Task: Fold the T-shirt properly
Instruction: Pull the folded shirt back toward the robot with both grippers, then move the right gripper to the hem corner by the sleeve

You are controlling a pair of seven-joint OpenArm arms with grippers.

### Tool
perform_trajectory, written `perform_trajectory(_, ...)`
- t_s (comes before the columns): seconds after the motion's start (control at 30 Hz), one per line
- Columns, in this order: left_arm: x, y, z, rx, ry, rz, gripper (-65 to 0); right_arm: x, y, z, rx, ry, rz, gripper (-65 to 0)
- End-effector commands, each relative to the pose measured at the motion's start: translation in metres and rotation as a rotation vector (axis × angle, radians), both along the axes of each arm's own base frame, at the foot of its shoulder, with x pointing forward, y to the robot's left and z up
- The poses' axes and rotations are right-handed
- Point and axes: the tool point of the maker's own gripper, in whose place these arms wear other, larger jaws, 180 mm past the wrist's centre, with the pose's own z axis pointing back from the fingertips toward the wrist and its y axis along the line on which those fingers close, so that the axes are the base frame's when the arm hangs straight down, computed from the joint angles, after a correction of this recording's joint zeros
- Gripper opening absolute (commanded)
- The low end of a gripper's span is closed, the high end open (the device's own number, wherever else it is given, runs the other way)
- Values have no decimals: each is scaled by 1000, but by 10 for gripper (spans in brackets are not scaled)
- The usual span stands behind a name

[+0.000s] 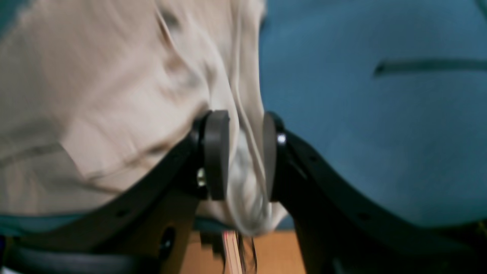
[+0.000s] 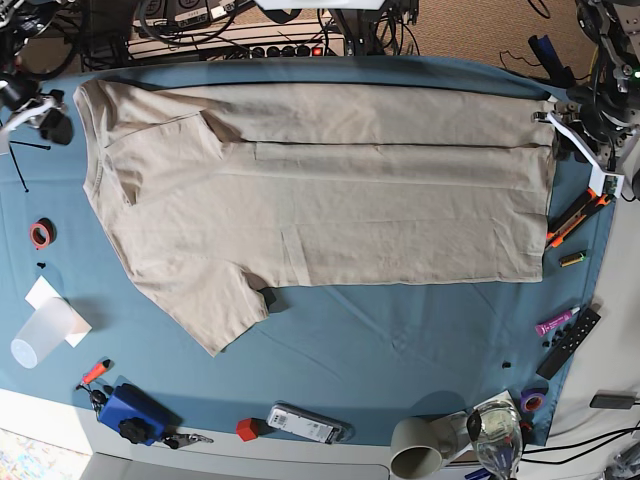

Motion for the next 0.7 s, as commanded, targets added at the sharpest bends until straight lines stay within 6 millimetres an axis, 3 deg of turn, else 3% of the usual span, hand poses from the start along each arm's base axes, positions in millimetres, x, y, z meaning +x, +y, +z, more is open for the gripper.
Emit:
perform_trajectory(0.0,6,2,12,22,-41,-13,-428,11,-6,23,-29,-82,9,-489)
perform_trajectory(0.27,9,0,18,28,-65,-21,-428,57,-7,46,-79,-210,16,-489)
perform_trajectory(0.57,14,-3,28,36,-111,-34,-428,126,16,37,-309,-145,151,-488)
perform_trajectory(0.6,14,-3,28,37,-111,-34,-428,133,19,35,-342,-122,167,-478)
perform_trajectory(0.67,13,-4,27,36,-116,-35,-428,146,28,32,-394,-92,210,-383)
